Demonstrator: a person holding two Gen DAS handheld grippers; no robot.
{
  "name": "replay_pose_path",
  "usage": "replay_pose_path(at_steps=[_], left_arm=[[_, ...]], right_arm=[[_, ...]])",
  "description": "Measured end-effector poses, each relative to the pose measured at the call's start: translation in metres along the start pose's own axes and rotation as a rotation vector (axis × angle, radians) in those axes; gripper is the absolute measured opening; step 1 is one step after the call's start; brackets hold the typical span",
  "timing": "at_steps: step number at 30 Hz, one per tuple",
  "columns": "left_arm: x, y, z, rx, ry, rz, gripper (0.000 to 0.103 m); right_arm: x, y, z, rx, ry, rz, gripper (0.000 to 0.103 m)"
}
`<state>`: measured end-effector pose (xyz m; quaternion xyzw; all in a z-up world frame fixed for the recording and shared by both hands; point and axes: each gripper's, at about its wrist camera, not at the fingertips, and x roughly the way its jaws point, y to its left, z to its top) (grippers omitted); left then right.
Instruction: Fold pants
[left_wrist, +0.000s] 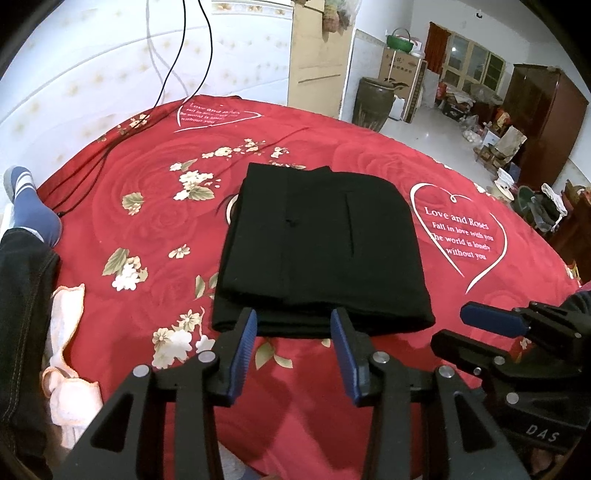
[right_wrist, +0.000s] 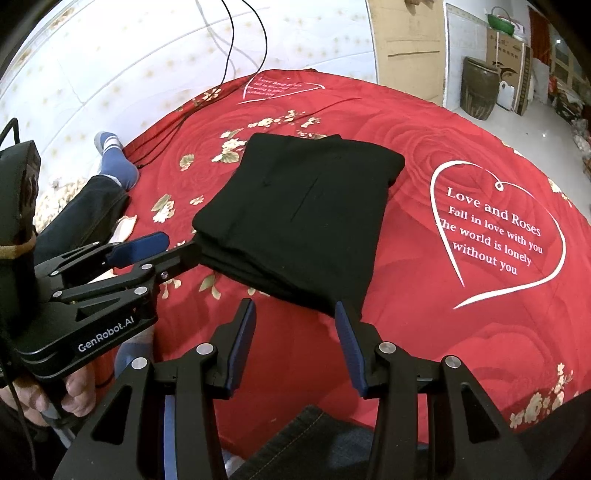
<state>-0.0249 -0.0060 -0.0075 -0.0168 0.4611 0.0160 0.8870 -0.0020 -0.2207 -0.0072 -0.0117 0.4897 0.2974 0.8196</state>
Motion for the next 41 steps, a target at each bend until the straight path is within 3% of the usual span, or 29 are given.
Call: replay_pose_path(at_steps=[41], left_arm=[[-0.0012, -0.0038, 0.0014, 0.027, -0.030, 0.048, 0.044]], right_arm=[[0.0034, 0.0005, -0.0008, 0.009, 0.012, -0.001, 0.045]])
